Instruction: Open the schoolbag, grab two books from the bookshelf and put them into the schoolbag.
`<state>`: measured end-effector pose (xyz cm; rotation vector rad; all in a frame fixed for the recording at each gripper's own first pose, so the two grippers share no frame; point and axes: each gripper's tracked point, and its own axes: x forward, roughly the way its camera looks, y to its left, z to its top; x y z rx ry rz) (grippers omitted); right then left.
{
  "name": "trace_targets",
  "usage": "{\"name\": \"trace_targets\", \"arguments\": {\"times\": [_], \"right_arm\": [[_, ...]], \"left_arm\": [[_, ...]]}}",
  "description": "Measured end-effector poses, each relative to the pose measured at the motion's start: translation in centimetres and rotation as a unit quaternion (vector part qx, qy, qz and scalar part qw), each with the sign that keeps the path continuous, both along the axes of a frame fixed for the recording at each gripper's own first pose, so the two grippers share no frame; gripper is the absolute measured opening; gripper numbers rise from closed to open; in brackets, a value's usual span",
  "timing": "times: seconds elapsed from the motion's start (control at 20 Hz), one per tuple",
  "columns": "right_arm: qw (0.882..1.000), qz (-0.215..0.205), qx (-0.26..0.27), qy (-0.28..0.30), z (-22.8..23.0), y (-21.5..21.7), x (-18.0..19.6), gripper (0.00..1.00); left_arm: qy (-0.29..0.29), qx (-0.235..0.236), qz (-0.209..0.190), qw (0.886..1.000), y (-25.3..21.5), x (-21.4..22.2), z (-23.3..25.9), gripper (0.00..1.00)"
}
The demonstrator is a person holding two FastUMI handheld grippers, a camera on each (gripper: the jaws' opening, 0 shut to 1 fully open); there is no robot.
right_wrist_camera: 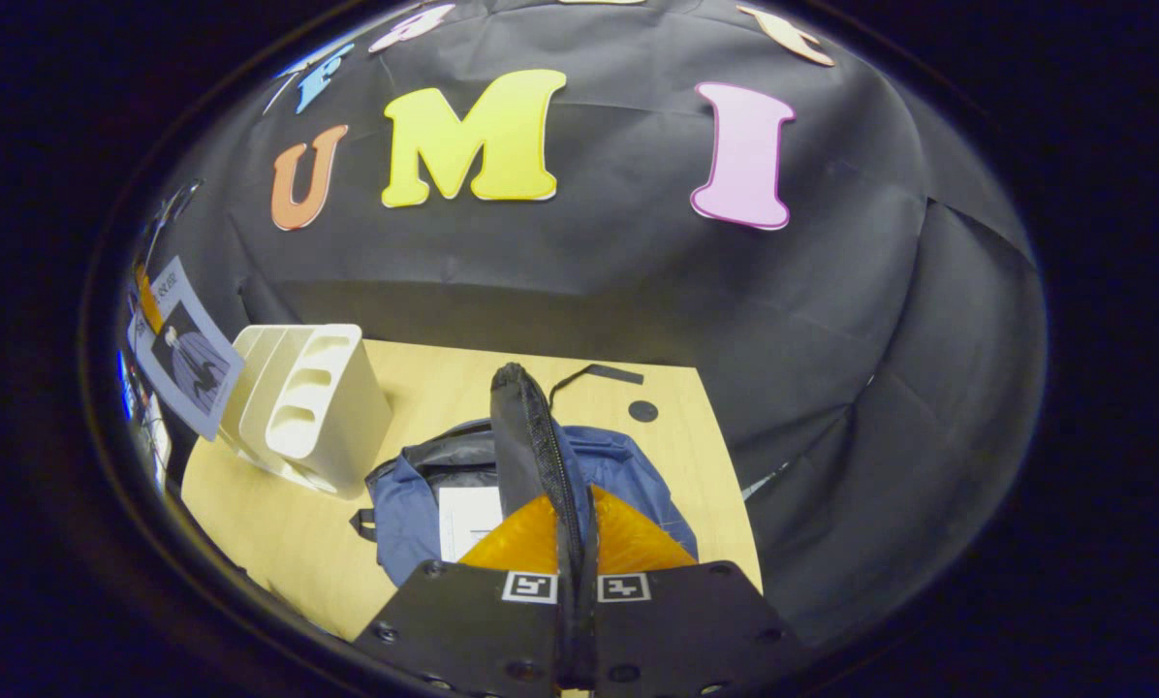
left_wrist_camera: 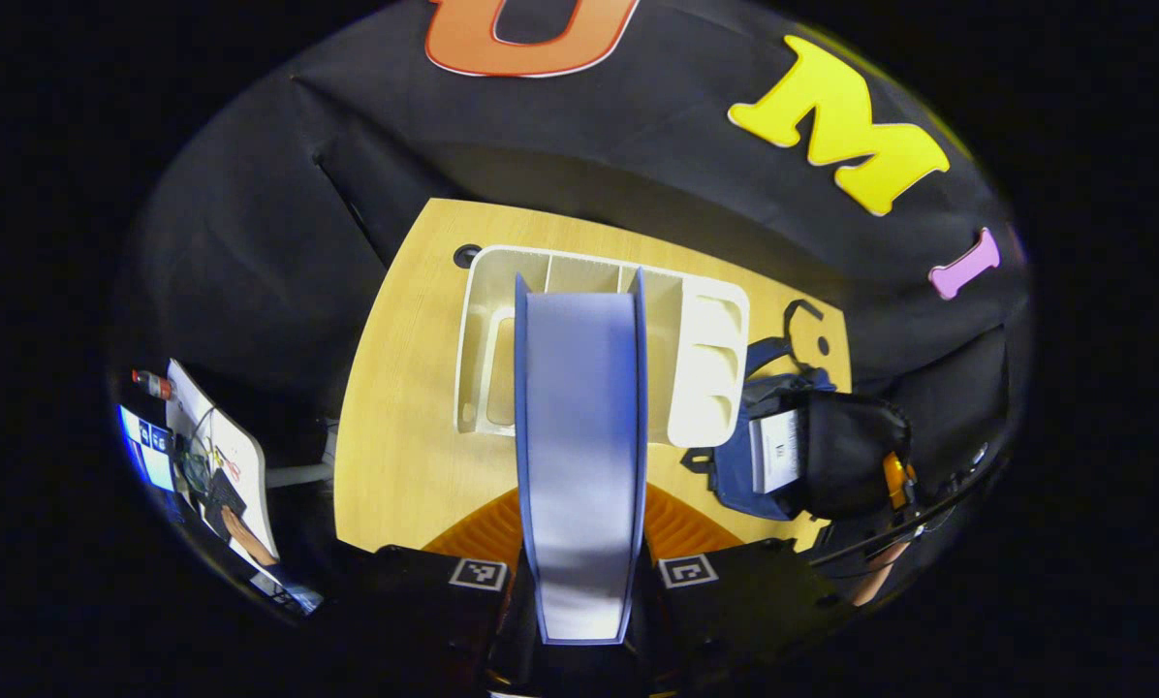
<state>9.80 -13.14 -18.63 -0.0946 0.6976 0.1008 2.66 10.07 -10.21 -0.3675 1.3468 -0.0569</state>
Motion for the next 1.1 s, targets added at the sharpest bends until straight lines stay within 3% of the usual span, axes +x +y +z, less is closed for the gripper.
{"name": "trace_targets", "arguments": {"times": [0.2,0.35,0.5,0.8,1.1], "right_arm": [[1.0,-0.001,0.005,0.003,-0.1,-0.1,-0.2,0.0],[1.0,0.001,0.002,0.005,-0.2,-0.3,-0.3,0.0],[1.0,0.004,-0.007,0.007,-0.2,-0.4,-0.5,0.0],[1.0,0.004,-0.012,0.01,-0.2,-0.6,-0.5,0.0],[1.0,0.005,-0.02,0.014,-0.1,-1.0,-0.5,0.0]], "left_arm": [[-0.04,-0.099,0.034,0.994,-3.1,-1.0,2.4,0.42],[-0.056,-0.175,0.055,0.981,-6.0,-1.6,3.2,0.42],[-0.08,-0.221,0.056,0.97,-8.7,-1.9,2.7,0.42],[-0.11,-0.295,0.023,0.949,-17.2,-4.0,0.0,0.42],[-0.1,-0.313,0.003,0.944,-25.3,-4.4,-5.4,0.42]]}}
